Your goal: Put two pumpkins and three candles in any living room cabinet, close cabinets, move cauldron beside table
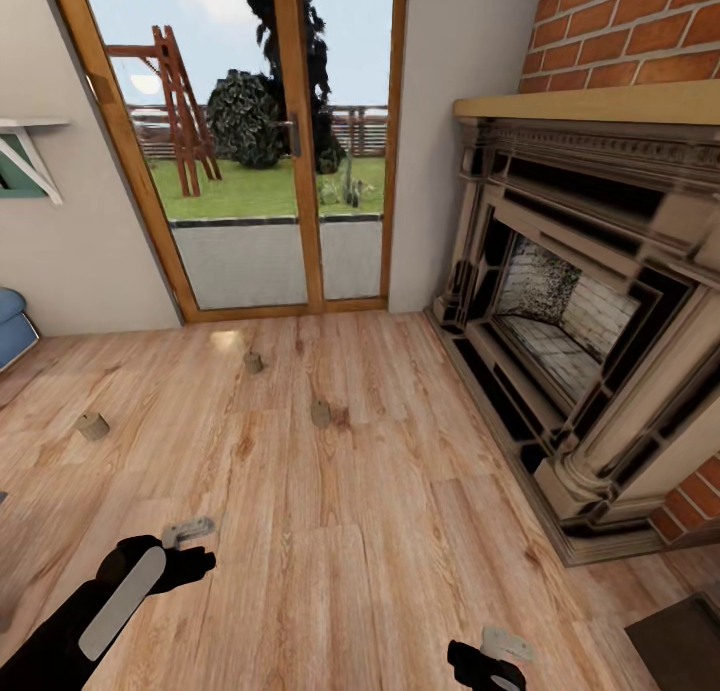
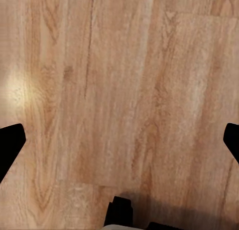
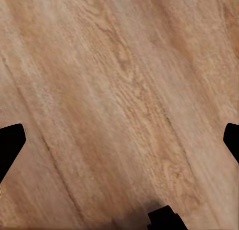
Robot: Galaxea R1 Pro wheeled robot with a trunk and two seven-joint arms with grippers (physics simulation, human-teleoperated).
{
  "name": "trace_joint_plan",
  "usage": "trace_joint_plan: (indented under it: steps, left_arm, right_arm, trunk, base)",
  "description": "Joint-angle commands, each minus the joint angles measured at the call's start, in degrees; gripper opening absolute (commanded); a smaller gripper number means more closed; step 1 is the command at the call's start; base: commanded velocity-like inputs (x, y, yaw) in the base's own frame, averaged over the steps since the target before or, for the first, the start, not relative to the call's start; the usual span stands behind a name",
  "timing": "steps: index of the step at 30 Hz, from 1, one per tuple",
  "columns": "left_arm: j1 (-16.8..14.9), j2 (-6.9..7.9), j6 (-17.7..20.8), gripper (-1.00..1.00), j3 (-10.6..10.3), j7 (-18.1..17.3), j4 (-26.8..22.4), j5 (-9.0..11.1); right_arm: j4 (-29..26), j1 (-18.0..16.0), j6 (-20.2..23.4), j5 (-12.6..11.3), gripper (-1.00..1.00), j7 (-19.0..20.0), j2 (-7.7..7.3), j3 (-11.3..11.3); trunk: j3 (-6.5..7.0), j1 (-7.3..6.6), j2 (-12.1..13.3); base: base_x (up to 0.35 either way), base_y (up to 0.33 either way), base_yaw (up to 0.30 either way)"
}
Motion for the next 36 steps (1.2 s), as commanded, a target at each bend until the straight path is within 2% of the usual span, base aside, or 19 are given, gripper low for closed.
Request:
trace_joint_plan:
  steps: [1,5,11,15,21,36]
  left_arm:
    - [-0.1,0.07,-0.1,1.00,-0.1,1.1,-0.1,-0.1]
    - [-0.1,-0.13,-0.7,1.00,-0.1,2.7,0.5,-2.0]
    - [-0.2,-0.01,-2.4,1.00,-0.1,3.1,1.4,-2.4]
    - [-0.2,-0.18,-2.6,1.00,-0.1,3.2,1.4,-2.5]
    - [-0.3,-0.17,-2.6,1.00,-0.1,3.1,1.4,-2.6]
    - [-0.2,-0.19,-2.6,1.00,-0.1,3.1,1.4,-2.6]
  right_arm:
    - [0.0,0.0,-0.1,-0.1,1.00,-0.3,0.27,0.6]
    - [0.0,0.0,0.8,2.6,1.00,-0.4,0.77,0.7]
    - [-1.1,0.0,0.7,4.9,1.00,0.5,0.84,0.8]
    - [-1.9,0.0,0.7,5.2,1.00,0.6,0.87,1.1]
    - [-2.4,0.0,0.5,5.2,1.00,0.6,0.87,4.1]
    - [-4.2,0.0,-0.2,5.3,1.00,0.9,0.87,4.5]
  trunk:
    - [-0.05,0.00,0.0]
    - [-0.05,0.00,0.0]
    - [-0.05,0.00,0.0]
    - [-0.05,0.00,0.0]
    - [-0.05,0.00,0.0]
    - [-0.05,0.00,0.0]
  base:
    - [0.000,0.000,0.000]
    - [0.094,0.051,0.000]
    - [0.137,0.089,0.000]
    - [0.018,0.167,0.000]
    - [0.003,0.118,0.000]
    - [0.150,0.167,0.000]
